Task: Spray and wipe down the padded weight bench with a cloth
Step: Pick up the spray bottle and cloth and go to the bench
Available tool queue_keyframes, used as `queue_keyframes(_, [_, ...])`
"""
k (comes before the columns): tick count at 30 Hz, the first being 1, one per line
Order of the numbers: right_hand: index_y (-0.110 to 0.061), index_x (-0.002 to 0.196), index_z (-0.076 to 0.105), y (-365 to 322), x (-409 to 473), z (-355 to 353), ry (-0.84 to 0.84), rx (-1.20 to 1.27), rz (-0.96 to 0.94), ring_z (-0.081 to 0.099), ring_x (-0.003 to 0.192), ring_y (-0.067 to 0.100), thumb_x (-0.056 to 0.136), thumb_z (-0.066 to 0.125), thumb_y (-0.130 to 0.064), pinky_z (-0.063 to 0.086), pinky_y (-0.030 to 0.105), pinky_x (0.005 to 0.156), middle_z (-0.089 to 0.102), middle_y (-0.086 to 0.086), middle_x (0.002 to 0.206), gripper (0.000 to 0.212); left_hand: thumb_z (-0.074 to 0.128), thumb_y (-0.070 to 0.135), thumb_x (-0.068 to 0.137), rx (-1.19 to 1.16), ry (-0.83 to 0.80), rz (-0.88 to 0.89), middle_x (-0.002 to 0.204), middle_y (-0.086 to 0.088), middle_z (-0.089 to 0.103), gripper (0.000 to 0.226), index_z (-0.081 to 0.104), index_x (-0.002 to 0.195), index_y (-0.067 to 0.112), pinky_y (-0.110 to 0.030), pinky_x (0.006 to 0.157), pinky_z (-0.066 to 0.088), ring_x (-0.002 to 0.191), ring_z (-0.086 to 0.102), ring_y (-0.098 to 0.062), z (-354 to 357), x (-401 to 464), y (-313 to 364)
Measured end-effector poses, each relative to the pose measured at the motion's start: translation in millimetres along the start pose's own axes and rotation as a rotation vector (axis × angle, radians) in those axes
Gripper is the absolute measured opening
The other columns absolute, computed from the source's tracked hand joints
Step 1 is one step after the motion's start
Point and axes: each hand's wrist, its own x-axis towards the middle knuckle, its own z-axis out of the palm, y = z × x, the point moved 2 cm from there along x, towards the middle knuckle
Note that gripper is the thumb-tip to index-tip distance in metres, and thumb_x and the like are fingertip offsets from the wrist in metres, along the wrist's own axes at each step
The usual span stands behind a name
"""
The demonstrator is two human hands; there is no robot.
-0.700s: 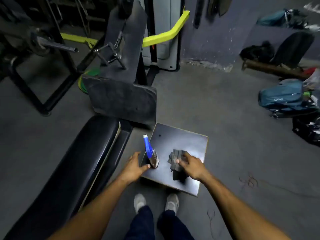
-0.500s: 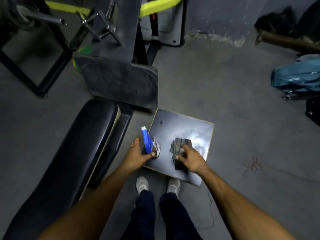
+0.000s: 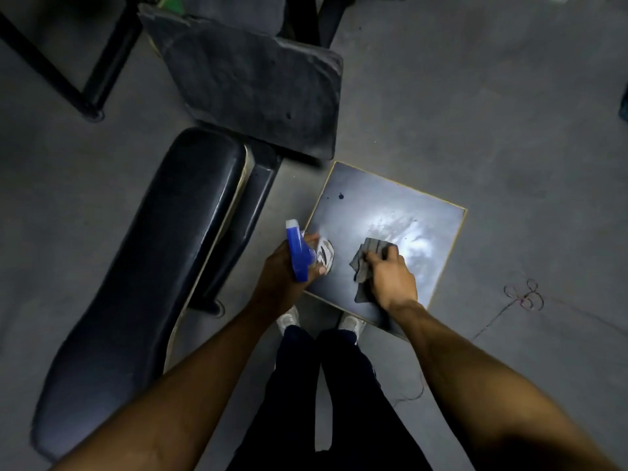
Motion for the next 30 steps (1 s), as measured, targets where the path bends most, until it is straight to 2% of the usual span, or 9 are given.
queue_keyframes(4, [-0.016,0.125,0.064,-12,7,-7,0.005,0.073,0.014,0.066,0.103,0.045,0.094,0.058,-0.014,0.057,0.043,0.089,0.049,0.017,0.131,0.032,0.068,-0.012,0.089,-0.089,0.082,0.025,0.095,0.018,0.057,0.039,0.058,0.126,-0.005,0.003,0.075,0.043,0.083,0.058,0.028,1,-11,1])
queue_keyframes(7, [-0.010,0.112,0.067,-28,3,-10,-0.009,0.198,0.064,0.066,0.100,0.044,0.091,0.065,-0.009,0.052,0.039,0.089,0.058,0.020,0.122,0.021,0.074,-0.005,0.086,-0.159,0.123,-0.037,0.089,0.033,0.063,0.037,0.066,0.117,0.014,0.004,0.077,0.040,0.085,0.056,0.030,-11,-23,-15])
queue_keyframes(9, [-0.012,0.101,0.069,-44,-2,-8,0.006,0.304,0.096,0.067,0.100,0.039,0.089,0.067,-0.007,0.049,0.033,0.083,0.067,0.019,0.112,0.013,0.081,0.008,0.083,-0.137,0.188,-0.057,0.104,0.038,0.058,0.048,0.066,0.127,0.018,0.005,0.083,0.036,0.095,0.053,0.029,-25,-37,-29])
queue_keyframes(12, [-0.017,0.087,0.065,-77,-15,-2,0.011,0.420,0.096,0.063,0.087,0.030,0.089,0.068,-0.005,0.039,0.026,0.072,0.071,0.010,0.092,0.013,0.082,0.025,0.080,-0.133,0.287,-0.043,0.123,0.028,0.056,0.054,0.065,0.131,0.024,0.004,0.091,0.032,0.115,0.049,0.017,-50,-60,-47])
queue_keyframes(15, [-0.012,0.084,0.065,-120,-29,8,0.012,0.461,0.052,0.061,0.077,0.025,0.088,0.071,-0.006,0.038,0.026,0.067,0.070,0.004,0.081,0.009,0.082,0.021,0.080,-0.167,0.341,-0.055,0.117,0.034,0.055,0.050,0.066,0.127,0.026,0.004,0.091,0.031,0.118,0.049,0.012,-78,-89,-71])
queue_keyframes(18, [-0.015,0.083,0.065,-173,-45,22,-0.008,0.446,-0.011,0.063,0.076,0.025,0.089,0.072,-0.009,0.044,0.029,0.070,0.071,0.004,0.081,0.011,0.084,0.017,0.080,-0.183,0.408,-0.120,0.128,0.020,0.063,0.055,0.065,0.132,0.021,0.001,0.091,0.034,0.118,0.057,0.004,-113,-121,-106])
queue_keyframes(23, [-0.018,0.086,0.067,-282,-75,50,-0.036,0.411,-0.118,0.065,0.081,0.020,0.091,0.074,-0.012,0.045,0.027,0.074,0.073,0.004,0.085,0.011,0.084,0.018,0.079,-0.262,0.518,-0.225,0.130,0.004,0.070,0.052,0.067,0.128,0.020,-0.026,0.100,0.049,0.118,0.066,-0.013,-174,-190,-166])
queue_keyframes(26, [-0.014,0.091,0.072,-353,-95,74,-0.058,0.385,-0.187,0.067,0.084,0.017,0.092,0.074,-0.010,0.048,0.025,0.076,0.076,0.006,0.089,0.005,0.085,0.016,0.079,-0.298,0.610,-0.271,0.126,0.007,0.070,0.047,0.069,0.123,0.016,-0.021,0.095,0.046,0.114,0.067,-0.012,-208,-231,-208])
queue_keyframes(30, [-0.018,0.086,0.068,-444,-122,115,-0.135,0.268,-0.325,0.068,0.084,0.020,0.091,0.075,-0.010,0.057,0.036,0.085,0.074,0.006,0.086,0.011,0.087,0.017,0.078,-0.346,0.728,-0.353,0.122,0.004,0.070,0.053,0.068,0.127,0.018,-0.017,0.090,0.043,0.109,0.065,-0.011,-245,-287,-261])
